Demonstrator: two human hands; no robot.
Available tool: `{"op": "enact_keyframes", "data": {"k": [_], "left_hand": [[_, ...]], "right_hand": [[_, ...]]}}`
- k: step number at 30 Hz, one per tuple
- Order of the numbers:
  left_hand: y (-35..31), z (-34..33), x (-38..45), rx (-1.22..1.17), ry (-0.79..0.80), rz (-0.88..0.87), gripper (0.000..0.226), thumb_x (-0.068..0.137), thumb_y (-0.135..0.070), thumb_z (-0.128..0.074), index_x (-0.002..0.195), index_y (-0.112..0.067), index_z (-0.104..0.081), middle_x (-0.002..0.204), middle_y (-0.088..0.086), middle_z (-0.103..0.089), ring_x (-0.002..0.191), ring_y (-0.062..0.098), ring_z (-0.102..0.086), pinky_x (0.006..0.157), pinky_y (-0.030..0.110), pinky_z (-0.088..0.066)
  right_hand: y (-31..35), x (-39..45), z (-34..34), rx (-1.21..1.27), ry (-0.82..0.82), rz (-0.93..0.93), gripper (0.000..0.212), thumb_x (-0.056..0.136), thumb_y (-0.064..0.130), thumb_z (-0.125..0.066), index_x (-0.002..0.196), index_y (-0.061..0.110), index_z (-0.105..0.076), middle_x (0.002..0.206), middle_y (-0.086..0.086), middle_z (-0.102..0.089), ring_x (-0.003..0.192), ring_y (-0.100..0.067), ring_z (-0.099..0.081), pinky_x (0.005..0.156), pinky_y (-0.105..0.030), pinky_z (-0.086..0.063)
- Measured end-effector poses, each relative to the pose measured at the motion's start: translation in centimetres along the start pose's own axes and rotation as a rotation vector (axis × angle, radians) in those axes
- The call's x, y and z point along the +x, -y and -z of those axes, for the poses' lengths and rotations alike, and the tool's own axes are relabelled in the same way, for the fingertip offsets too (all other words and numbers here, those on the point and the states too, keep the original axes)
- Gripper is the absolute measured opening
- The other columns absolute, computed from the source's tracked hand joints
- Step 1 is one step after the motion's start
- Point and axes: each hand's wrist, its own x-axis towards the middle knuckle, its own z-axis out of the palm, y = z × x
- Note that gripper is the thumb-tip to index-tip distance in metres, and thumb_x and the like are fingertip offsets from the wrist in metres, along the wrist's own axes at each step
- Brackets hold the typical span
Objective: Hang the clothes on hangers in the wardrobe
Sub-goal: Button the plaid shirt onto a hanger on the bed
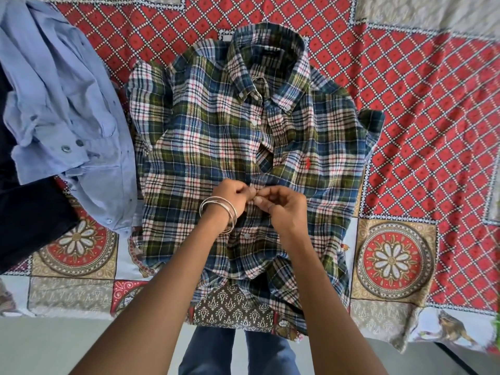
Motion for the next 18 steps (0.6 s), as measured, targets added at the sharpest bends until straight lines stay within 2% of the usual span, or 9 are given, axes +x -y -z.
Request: {"op": "enact_keyframes", "data": {"k": [2,3,6,8,10,11,13,15,18], "left_hand": [[0.2,0.1,-0.4,0.190,-0.006,-0.089,0.026,0.096,-0.030,-0.053,0.096,-0.007,-0.067,0.083,0.008,-0.065,0.077,0.024,-0.058,0.064,0.029,-0.040],[0.4,0.0,-0.2,0.278,-0.023,-0.119,0.025,0.096,-0.029,-0.053,0.098,-0.008,-0.066,0.086,0.009,-0.065,0.079,0.025,-0.059,0.066,0.029,-0.041],[1.2,0.3,0.1,0.314,-0.150,-0.086,0.019,0.092,-0.029,-0.061,0.101,-0.013,-0.062,0.095,0.009,-0.067,0.087,0.028,-0.063,0.075,0.038,-0.051],[0.8,0.8,0.5,0.162,-0.340,-0.177,0.019,0.089,-0.026,-0.065,0.102,-0.011,-0.062,0.096,0.007,-0.066,0.085,0.024,-0.062,0.075,0.036,-0.051],[-0.7,1.4,0.7,0.112,-0.497,-0.384,0.011,0.089,-0.016,-0.063,0.096,-0.008,-0.065,0.093,0.005,-0.066,0.081,0.017,-0.058,0.073,0.029,-0.047],[-1.6,1.4,1.1,0.105,-0.519,-0.452,0.009,0.089,-0.012,-0.062,0.095,-0.008,-0.067,0.092,0.005,-0.066,0.080,0.015,-0.057,0.072,0.025,-0.045],[-3.0,1.3,2.2,0.116,-0.477,-0.506,0.013,0.086,-0.006,-0.062,0.096,-0.008,-0.070,0.094,0.006,-0.068,0.082,0.016,-0.059,0.076,0.027,-0.048],[-3.6,0.8,3.3,0.232,-0.395,-0.418,0.015,0.087,-0.009,-0.063,0.099,-0.010,-0.071,0.101,0.007,-0.067,0.094,0.023,-0.061,0.086,0.035,-0.049],[-3.5,0.3,4.4,0.405,-0.321,-0.200,0.016,0.089,-0.019,-0.064,0.102,-0.012,-0.070,0.107,0.007,-0.065,0.102,0.025,-0.058,0.090,0.036,-0.046]], "right_hand": [[0.0,-0.3,-0.1,0.098,0.024,-0.073,0.013,0.081,-0.006,-0.071,0.083,0.007,-0.068,0.078,-0.003,-0.069,0.073,-0.009,-0.064,0.067,-0.019,-0.052],[0.1,-0.2,-0.1,0.074,0.034,-0.111,0.015,0.082,-0.006,-0.070,0.082,0.008,-0.066,0.076,-0.002,-0.067,0.073,-0.010,-0.063,0.067,-0.019,-0.051],[1.1,0.1,0.2,-0.313,0.040,-0.142,0.013,0.085,0.002,-0.069,0.084,0.012,-0.061,0.075,0.002,-0.061,0.069,-0.008,-0.057,0.061,-0.013,-0.047],[3.1,0.4,0.4,-0.451,-0.091,0.047,0.008,0.088,0.007,-0.067,0.090,0.012,-0.062,0.078,0.006,-0.062,0.068,-0.001,-0.056,0.061,-0.008,-0.047],[5.2,0.7,0.0,-0.483,-0.241,0.296,0.007,0.089,0.005,-0.065,0.093,0.010,-0.065,0.084,0.003,-0.064,0.073,-0.006,-0.058,0.067,-0.014,-0.048],[5.8,1.5,-0.4,-0.544,-0.273,0.391,0.009,0.088,0.001,-0.063,0.094,0.008,-0.066,0.087,0.000,-0.065,0.076,-0.011,-0.058,0.069,-0.019,-0.048],[6.4,3.1,-1.3,-0.759,-0.243,0.461,0.018,0.086,-0.007,-0.058,0.099,0.002,-0.066,0.095,-0.008,-0.064,0.083,-0.022,-0.058,0.069,-0.027,-0.046],[5.8,4.2,-1.8,-1.000,-0.210,0.371,0.022,0.087,-0.007,-0.058,0.108,-0.002,-0.062,0.107,-0.016,-0.061,0.097,-0.032,-0.057,0.070,-0.033,-0.045],[4.9,5.3,-1.4,-1.125,-0.238,0.124,0.034,0.091,0.015,-0.065,0.120,-0.001,-0.055,0.125,-0.020,-0.055,0.117,-0.036,-0.051,0.083,-0.037,-0.050]]}}
